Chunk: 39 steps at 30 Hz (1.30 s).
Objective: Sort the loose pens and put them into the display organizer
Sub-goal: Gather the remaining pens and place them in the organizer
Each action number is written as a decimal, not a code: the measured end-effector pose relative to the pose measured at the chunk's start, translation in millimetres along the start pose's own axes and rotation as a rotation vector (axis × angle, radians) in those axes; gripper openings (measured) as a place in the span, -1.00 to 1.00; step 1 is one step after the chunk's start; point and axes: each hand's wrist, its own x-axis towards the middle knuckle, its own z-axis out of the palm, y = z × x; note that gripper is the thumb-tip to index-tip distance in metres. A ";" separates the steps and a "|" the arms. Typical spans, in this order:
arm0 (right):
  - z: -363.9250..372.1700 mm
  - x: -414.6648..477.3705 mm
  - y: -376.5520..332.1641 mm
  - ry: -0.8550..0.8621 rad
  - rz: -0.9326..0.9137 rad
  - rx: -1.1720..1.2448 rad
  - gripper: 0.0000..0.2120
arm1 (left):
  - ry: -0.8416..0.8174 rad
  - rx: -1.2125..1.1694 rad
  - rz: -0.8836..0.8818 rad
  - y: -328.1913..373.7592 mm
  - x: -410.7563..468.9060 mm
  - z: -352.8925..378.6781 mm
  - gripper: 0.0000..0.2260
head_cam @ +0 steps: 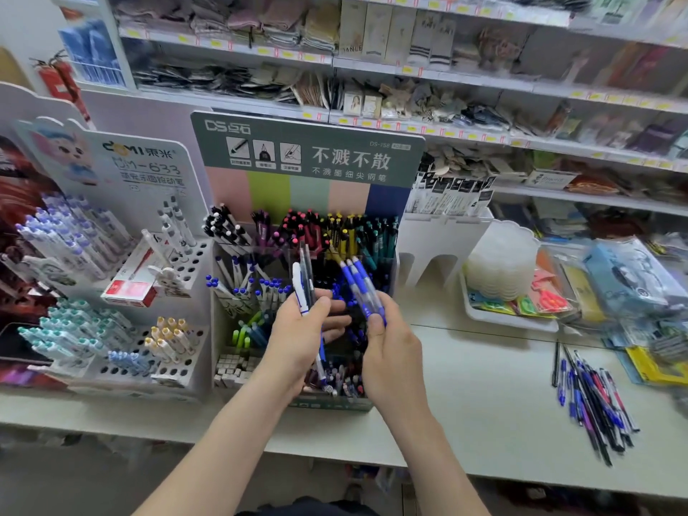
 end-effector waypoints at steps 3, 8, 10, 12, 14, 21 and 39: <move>-26.7 15.2 -1.8 -0.067 0.017 -0.134 -0.67 | 0.171 0.065 0.057 -2.4 8.4 -3.1 -0.88; -47.1 45.4 -23.5 -0.414 0.043 -0.560 -0.86 | 0.023 0.137 -0.015 -3.3 14.1 -8.1 -0.89; -45.6 58.6 -41.5 -0.513 0.018 -0.711 -0.95 | -0.011 0.129 -0.025 -2.4 14.8 -6.9 -0.89; -39.5 75.5 -60.4 -0.582 -0.028 -0.839 -0.95 | -0.005 0.152 0.001 -3.3 17.4 -7.7 -0.90; -27.1 93.5 -74.4 -0.618 -0.101 -0.940 -0.91 | 0.022 0.165 0.026 -3.5 20.2 -10.0 -0.90; 9.7 120.2 -37.7 -0.574 -0.341 -0.859 -0.67 | 0.035 0.127 0.017 0.7 26.5 -23.6 -0.84; 25.1 85.5 12.2 -0.308 -0.392 -0.383 -0.48 | 0.065 0.085 0.020 4.9 24.7 -26.0 -0.82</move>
